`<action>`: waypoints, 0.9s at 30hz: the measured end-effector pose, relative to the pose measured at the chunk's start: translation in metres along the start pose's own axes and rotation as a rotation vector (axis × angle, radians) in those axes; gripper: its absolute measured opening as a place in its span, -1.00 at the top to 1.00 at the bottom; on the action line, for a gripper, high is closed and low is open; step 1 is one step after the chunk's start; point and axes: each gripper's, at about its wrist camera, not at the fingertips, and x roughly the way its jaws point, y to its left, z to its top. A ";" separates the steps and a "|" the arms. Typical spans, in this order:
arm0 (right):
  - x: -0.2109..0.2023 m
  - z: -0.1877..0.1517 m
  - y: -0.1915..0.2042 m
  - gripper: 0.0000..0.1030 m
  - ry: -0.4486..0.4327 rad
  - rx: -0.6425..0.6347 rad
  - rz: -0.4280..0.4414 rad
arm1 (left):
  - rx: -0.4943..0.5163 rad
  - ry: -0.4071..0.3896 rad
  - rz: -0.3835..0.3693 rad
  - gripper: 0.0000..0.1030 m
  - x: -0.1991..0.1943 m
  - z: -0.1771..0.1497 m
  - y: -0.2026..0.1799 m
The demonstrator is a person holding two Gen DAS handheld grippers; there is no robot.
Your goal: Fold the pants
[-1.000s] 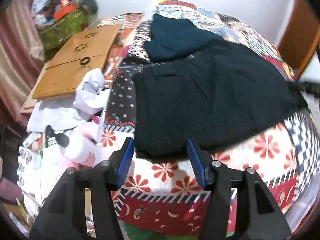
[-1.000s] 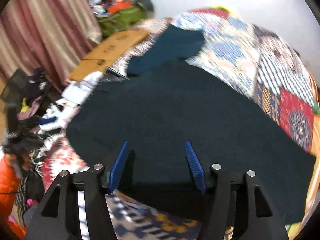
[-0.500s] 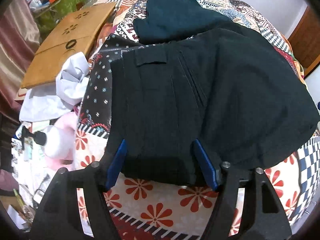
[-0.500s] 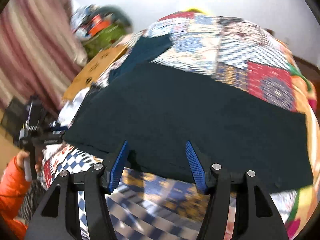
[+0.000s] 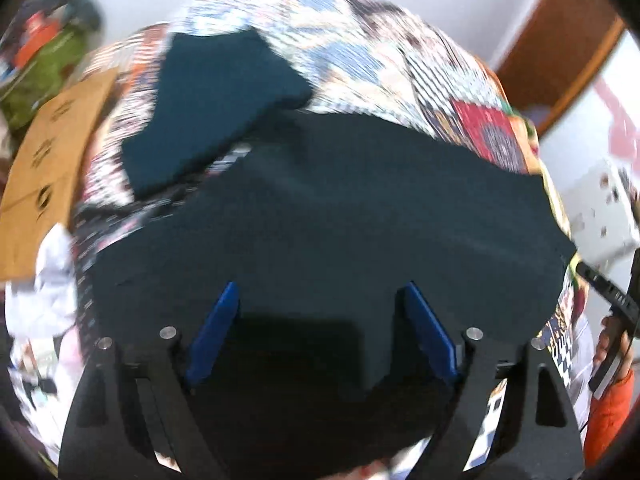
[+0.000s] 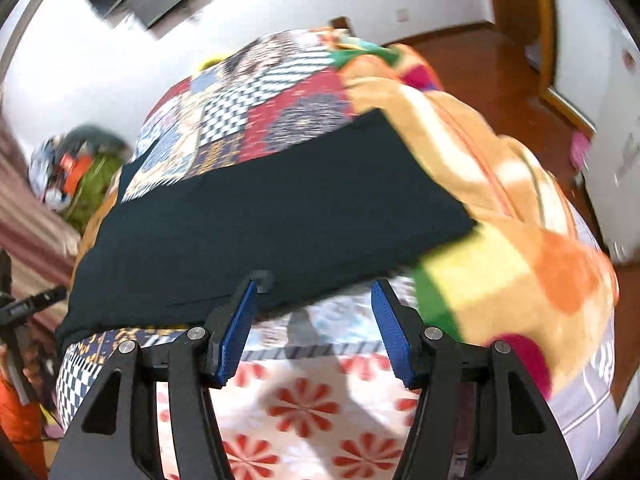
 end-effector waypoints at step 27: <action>0.001 0.058 -0.041 0.80 -0.118 0.110 0.023 | 0.369 -0.006 -0.032 -0.86 0.061 0.080 -0.176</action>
